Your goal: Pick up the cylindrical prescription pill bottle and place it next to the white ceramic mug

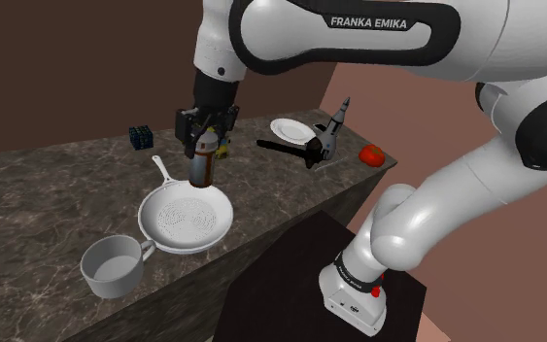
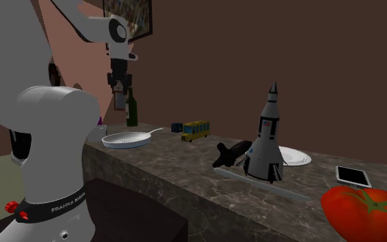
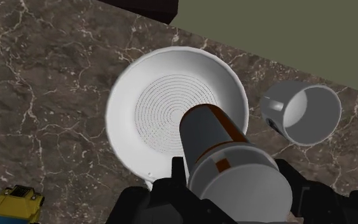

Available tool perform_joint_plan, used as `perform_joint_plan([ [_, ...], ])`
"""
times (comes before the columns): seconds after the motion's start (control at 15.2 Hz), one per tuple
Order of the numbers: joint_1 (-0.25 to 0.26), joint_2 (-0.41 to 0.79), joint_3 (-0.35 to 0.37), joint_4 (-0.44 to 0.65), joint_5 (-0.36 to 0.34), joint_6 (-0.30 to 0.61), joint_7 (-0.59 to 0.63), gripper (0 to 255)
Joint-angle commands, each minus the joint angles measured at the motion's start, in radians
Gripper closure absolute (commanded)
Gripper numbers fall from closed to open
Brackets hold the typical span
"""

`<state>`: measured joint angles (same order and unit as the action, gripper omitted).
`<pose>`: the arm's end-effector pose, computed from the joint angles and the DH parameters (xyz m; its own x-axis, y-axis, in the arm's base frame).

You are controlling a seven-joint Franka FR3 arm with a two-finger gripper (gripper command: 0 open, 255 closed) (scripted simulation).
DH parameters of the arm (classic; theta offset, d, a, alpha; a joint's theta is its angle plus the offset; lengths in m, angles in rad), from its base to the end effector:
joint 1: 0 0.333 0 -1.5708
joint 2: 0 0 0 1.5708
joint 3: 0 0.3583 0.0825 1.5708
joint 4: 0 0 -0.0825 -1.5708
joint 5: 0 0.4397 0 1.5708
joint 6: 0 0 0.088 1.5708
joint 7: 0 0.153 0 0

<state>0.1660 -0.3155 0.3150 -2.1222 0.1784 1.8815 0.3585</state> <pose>0.4436 0.2675 0.5221 0.9978 0.0600 0.0297 0.0625 -0.9937 -0.0929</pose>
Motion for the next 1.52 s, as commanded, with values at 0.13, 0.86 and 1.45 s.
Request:
perform_joint_plan([
  [0.13,0.002,0.012,0.007,-0.043,0.001,0.056,0.000,255],
  [0.86,0.005,0.045,0.021,-0.162,0.006,0.207,-0.007,255],
  [1.45,0.007,0.094,0.033,-0.242,0.004,0.334,-0.009,255],
])
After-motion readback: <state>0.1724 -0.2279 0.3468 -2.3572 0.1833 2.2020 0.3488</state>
